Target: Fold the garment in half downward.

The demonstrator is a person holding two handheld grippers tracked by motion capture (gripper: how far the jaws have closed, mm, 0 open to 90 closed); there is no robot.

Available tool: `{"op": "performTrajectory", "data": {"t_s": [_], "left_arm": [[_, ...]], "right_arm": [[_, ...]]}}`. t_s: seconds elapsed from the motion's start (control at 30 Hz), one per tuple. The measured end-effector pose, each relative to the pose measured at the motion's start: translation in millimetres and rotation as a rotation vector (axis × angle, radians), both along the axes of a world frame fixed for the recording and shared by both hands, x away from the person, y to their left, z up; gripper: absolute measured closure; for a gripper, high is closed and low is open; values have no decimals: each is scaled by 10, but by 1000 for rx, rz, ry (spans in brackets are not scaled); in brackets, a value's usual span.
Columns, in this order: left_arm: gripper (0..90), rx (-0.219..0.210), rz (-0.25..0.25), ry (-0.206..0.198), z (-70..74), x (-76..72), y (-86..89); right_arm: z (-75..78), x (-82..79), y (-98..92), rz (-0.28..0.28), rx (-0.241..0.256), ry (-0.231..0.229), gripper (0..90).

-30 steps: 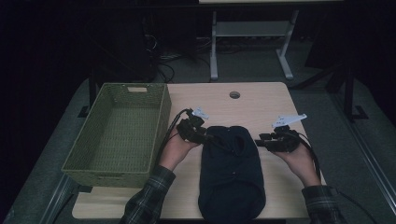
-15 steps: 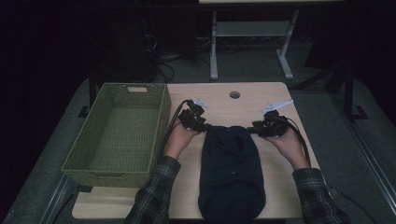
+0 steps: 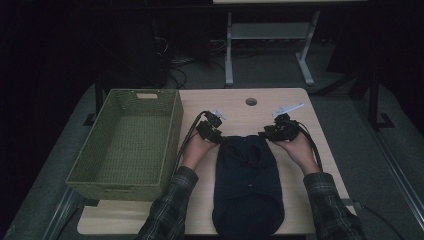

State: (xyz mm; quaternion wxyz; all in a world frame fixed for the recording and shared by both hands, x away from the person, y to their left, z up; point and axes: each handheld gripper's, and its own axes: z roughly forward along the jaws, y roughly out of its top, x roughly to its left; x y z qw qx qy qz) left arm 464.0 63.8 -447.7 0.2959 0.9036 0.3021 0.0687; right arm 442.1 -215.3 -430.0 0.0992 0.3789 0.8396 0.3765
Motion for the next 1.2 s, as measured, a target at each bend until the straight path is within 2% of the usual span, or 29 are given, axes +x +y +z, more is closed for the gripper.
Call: {"op": "performTrajectory", "data": {"t_s": [0.1,0.27,0.37,0.5,0.63,0.7,0.9,1.0,1.07,1.2], "left_arm": [[553,9,-14,-2,-26,-6,-16],[582,13,-37,-16,-53,-18,-26],[593,-6,-39,-19,-75,-24,-5],[621,-54,-23,6,-110,-22,39],[642,-78,-11,13,-126,-30,52],[656,-83,-8,19,-127,-31,51],[723,-76,-13,40,-115,-29,46],[765,-94,18,65,-115,-33,36],[785,-95,29,77,-111,-34,30],[808,-71,32,74,-94,-44,16]], "right_arm": [[-32,37,8,-13,-7,6,573],[-164,85,-13,-19,-23,43,572],[-231,93,-19,-14,-29,65,573],[-301,81,6,-2,-53,88,573],[-350,55,14,-4,-46,97,580],[-363,38,-1,-17,-28,94,600],[-363,8,19,-14,-20,107,731],[-370,-2,26,-16,-2,120,794],[-366,-8,35,-14,-7,119,818],[-347,-22,74,-10,-45,94,839]]}}
